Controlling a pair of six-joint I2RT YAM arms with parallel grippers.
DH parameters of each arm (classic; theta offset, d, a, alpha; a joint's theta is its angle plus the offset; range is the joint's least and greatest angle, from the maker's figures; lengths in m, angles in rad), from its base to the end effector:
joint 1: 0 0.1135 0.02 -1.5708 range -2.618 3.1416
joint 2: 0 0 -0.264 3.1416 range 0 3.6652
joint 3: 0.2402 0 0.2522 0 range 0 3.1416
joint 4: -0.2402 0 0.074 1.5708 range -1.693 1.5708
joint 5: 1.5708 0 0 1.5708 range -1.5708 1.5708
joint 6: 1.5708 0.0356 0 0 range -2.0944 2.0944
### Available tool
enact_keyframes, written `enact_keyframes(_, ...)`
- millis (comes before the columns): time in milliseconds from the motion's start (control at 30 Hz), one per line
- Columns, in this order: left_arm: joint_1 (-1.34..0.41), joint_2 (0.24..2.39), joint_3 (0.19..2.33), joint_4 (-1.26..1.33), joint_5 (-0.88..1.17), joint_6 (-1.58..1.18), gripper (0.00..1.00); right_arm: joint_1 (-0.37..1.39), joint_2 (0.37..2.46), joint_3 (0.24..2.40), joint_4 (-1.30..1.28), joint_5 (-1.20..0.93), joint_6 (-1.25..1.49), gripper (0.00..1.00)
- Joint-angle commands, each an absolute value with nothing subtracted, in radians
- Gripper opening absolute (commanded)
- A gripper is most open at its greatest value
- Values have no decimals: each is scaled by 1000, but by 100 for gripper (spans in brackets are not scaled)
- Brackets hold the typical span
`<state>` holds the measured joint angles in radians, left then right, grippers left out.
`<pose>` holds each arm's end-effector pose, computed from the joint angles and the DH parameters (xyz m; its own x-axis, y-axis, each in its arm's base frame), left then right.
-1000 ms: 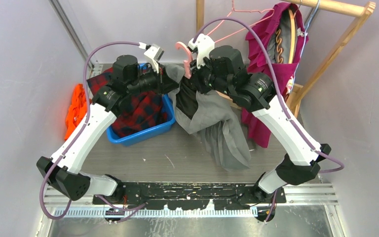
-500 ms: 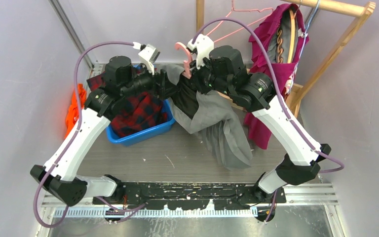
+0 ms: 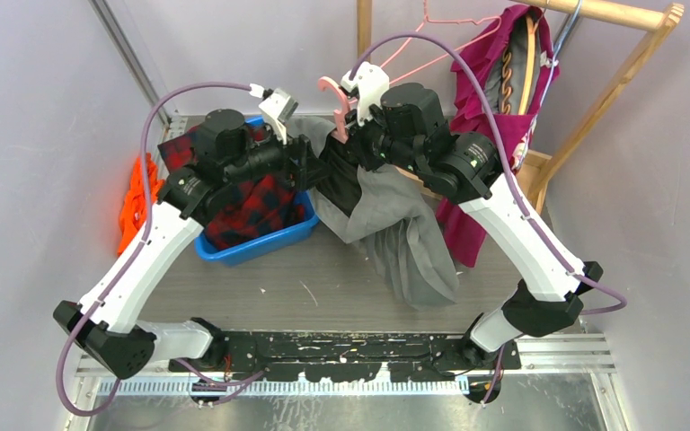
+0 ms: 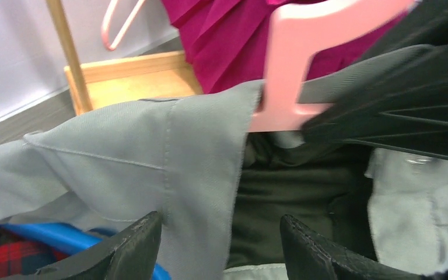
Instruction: Remove the skirt from the hanger
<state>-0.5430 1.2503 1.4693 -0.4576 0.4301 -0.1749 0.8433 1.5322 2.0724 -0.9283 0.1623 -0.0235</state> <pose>0.2203 -0.1503 0.4507 -0.3413 0.0213 -0.9397 0.7689 0.5814 -0.2661 0.1972 0.2128 0.5134 -0.2366 -0.3006 -0.9239 -0.6433 0.7611 -0.0829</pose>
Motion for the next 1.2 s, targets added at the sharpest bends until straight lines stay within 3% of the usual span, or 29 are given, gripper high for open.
enact_keyframes(0,-549,1294,1480,-424,267,-147,71,853,1513,2132,-830,156,-15,1)
enact_keyframes(67,-549,1324,1511,-441,175,-122,59,853,1509,2129,-832,156,-14,1)
enact_keyframes(167,-549,1365,1573,-484,99,-65,3,853,1504,2127,-839,162,-16,1)
enact_keyframes(200,-549,1370,1587,-490,74,-52,0,853,1502,2125,-841,163,-17,1)
enact_keyframes(700,-549,1499,1901,-546,-175,144,0,853,1487,2053,-898,130,0,1)
enact_keyframes(1133,-427,1581,1793,-504,-152,149,0,852,1455,2091,-975,142,-20,1)
enact_keyframes(1167,-427,1572,1794,-511,-137,153,7,853,1454,2093,-973,146,-25,1)
